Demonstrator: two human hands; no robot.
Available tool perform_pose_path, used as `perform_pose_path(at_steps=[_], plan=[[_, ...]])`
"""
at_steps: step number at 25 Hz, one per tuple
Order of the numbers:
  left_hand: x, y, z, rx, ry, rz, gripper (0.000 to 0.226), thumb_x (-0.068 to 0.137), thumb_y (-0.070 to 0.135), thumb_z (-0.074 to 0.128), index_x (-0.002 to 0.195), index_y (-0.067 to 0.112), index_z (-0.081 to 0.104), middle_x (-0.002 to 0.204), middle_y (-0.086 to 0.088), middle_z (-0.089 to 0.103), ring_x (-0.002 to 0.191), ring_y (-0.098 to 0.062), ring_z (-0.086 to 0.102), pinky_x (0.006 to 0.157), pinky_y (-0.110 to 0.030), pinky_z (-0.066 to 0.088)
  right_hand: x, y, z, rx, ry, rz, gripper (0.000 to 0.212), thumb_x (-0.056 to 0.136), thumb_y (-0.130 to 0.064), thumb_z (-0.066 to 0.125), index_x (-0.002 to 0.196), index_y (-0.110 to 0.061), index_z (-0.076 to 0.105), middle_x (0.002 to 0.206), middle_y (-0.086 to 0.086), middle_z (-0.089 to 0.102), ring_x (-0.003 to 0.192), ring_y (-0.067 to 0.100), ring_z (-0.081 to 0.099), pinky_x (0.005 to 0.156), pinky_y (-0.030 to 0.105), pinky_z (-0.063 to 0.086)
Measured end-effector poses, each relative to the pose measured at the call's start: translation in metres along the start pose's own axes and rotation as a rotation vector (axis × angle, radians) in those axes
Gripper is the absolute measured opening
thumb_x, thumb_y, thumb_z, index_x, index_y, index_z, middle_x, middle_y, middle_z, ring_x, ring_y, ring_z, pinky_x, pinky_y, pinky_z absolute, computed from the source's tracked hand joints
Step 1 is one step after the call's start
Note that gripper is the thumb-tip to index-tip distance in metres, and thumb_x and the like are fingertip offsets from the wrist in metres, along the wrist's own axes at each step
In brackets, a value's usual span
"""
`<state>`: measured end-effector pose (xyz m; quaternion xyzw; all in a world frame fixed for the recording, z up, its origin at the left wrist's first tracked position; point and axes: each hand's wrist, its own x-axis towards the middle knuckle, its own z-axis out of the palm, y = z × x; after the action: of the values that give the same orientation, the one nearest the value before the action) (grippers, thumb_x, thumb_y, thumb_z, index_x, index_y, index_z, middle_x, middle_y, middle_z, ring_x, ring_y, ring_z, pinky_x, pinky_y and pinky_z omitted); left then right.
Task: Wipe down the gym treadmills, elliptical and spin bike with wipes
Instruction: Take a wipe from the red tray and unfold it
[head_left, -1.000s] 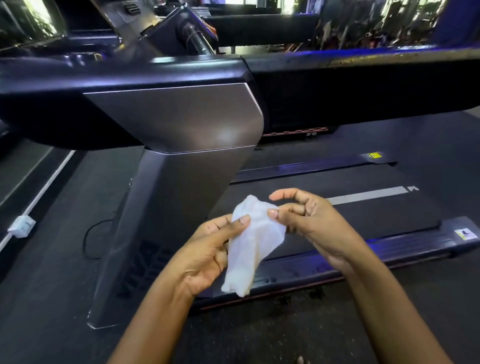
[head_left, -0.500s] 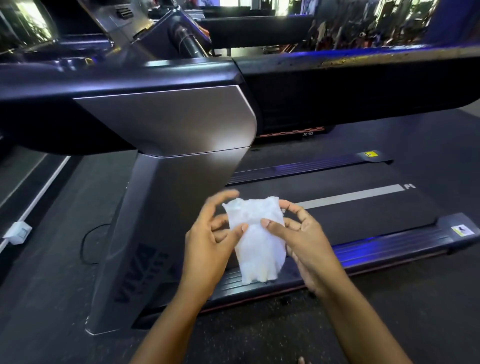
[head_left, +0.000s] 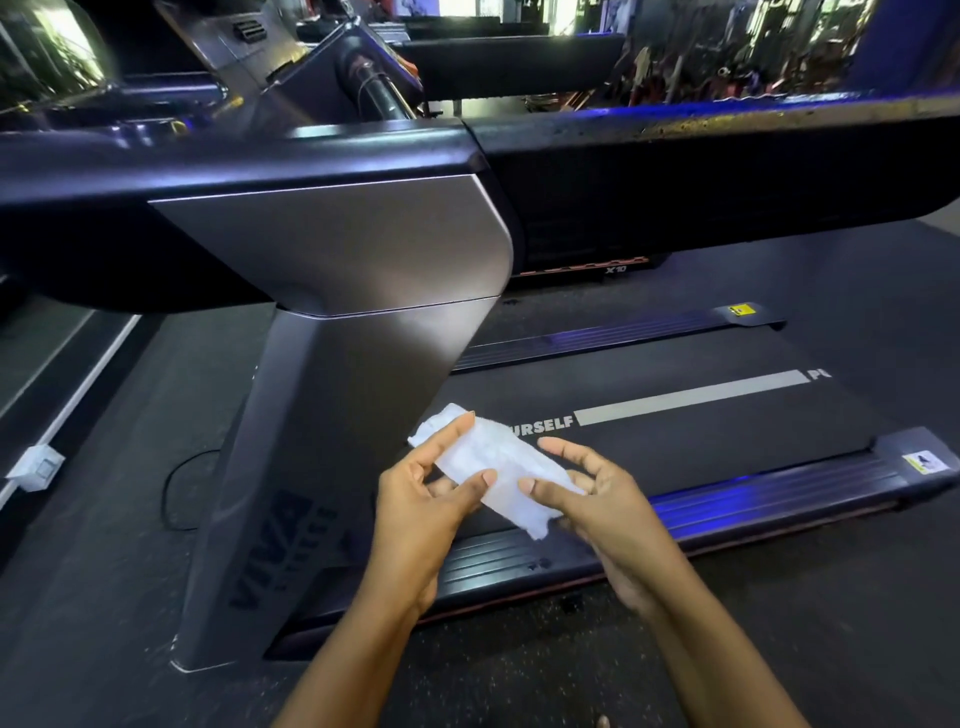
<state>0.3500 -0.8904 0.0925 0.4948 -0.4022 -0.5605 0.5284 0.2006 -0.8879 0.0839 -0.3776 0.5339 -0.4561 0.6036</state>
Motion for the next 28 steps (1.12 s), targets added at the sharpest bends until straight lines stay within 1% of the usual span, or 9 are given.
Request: perform_pose_path(at_steps=[3, 5, 7, 10, 14, 17, 21, 26, 28], plan=[[-0.003, -0.006, 0.001, -0.009, 0.033, 0.021, 0.051, 0.079, -0.016, 0.064, 0.114, 0.022, 0.065, 0.100, -0.010, 0.073, 0.091, -0.018, 0.071, 0.072, -0.020, 0.056, 0.000, 0.000, 0.000, 0.352, -0.033, 0.041, 0.039, 0.069, -0.003, 0.070, 0.107, -0.009, 0.064, 0.096, 0.010, 0.073, 0.078, 0.016, 0.070, 0.057, 0.022, 0.055], [-0.003, -0.008, 0.002, -0.031, 0.026, 0.007, 0.052, 0.079, -0.016, 0.063, 0.114, 0.022, 0.064, 0.104, -0.010, 0.072, 0.091, -0.018, 0.071, 0.067, -0.019, 0.056, -0.002, 0.002, 0.003, 0.383, 0.003, -0.037, 0.037, 0.071, 0.002, 0.067, 0.106, -0.009, 0.064, 0.098, 0.010, 0.072, 0.083, 0.018, 0.070, 0.064, 0.024, 0.057], [-0.002, -0.007, 0.003, -0.078, -0.006, -0.055, 0.049, 0.081, -0.014, 0.062, 0.116, 0.020, 0.063, 0.108, -0.008, 0.070, 0.088, -0.016, 0.071, 0.062, -0.018, 0.054, -0.005, 0.003, 0.007, 0.204, 0.072, -0.204, 0.038, 0.079, 0.009, 0.062, 0.108, -0.015, 0.063, 0.098, 0.006, 0.072, 0.089, 0.018, 0.069, 0.071, 0.027, 0.057], [-0.002, -0.003, 0.003, -0.204, -0.080, -0.156, 0.031, 0.092, 0.002, 0.055, 0.122, 0.009, 0.060, 0.106, -0.011, 0.071, 0.084, -0.016, 0.072, 0.060, -0.022, 0.055, -0.012, 0.010, 0.006, -0.226, 0.044, -0.476, 0.039, 0.081, -0.008, 0.060, 0.112, -0.032, 0.060, 0.101, -0.006, 0.071, 0.097, 0.011, 0.066, 0.082, 0.032, 0.054], [-0.002, 0.000, 0.002, -0.266, -0.116, -0.199, 0.033, 0.089, 0.025, 0.056, 0.111, 0.001, 0.063, 0.096, -0.017, 0.071, 0.078, -0.024, 0.070, 0.060, -0.029, 0.058, -0.017, 0.015, -0.006, -0.747, -0.089, -0.675, 0.055, 0.077, -0.015, 0.054, 0.123, -0.046, 0.050, 0.107, -0.024, 0.057, 0.099, 0.006, 0.058, 0.081, 0.021, 0.050], [0.000, -0.005, 0.002, -0.207, -0.066, -0.183, 0.024, 0.091, 0.005, 0.054, 0.113, 0.006, 0.062, 0.095, -0.013, 0.071, 0.073, -0.019, 0.070, 0.058, -0.025, 0.057, -0.019, 0.010, -0.006, -0.562, -0.163, -0.626, 0.047, 0.081, -0.017, 0.055, 0.125, -0.032, 0.051, 0.108, -0.012, 0.067, 0.101, 0.006, 0.060, 0.084, 0.020, 0.048], [0.000, -0.002, 0.001, -0.110, -0.133, -0.147, 0.042, 0.093, -0.009, 0.043, 0.124, 0.016, 0.058, 0.106, -0.010, 0.071, 0.080, -0.018, 0.071, 0.060, -0.026, 0.056, -0.008, 0.000, -0.007, -0.245, 0.013, -0.416, 0.019, 0.088, -0.009, 0.062, 0.103, -0.020, 0.064, 0.092, -0.005, 0.072, 0.090, 0.007, 0.065, 0.073, 0.016, 0.049], [0.000, 0.006, 0.003, 0.116, -0.232, 0.056, 0.059, 0.096, -0.002, 0.042, 0.129, 0.046, 0.051, 0.120, 0.008, 0.064, 0.112, -0.017, 0.061, 0.093, -0.039, 0.053, -0.004, -0.009, 0.000, -0.235, 0.020, -0.309, 0.037, 0.073, -0.008, 0.077, 0.099, -0.024, 0.057, 0.086, 0.002, 0.072, 0.073, 0.010, 0.067, 0.067, 0.022, 0.051], [-0.002, 0.008, 0.008, 0.150, -0.237, 0.144, 0.057, 0.095, 0.006, 0.052, 0.129, 0.051, 0.047, 0.134, 0.012, 0.054, 0.119, -0.007, 0.055, 0.097, -0.029, 0.049, -0.006, -0.014, 0.003, -0.286, 0.111, -0.352, 0.037, 0.071, -0.010, 0.078, 0.094, -0.027, 0.054, 0.082, 0.001, 0.073, 0.065, 0.007, 0.065, 0.063, 0.019, 0.050]])
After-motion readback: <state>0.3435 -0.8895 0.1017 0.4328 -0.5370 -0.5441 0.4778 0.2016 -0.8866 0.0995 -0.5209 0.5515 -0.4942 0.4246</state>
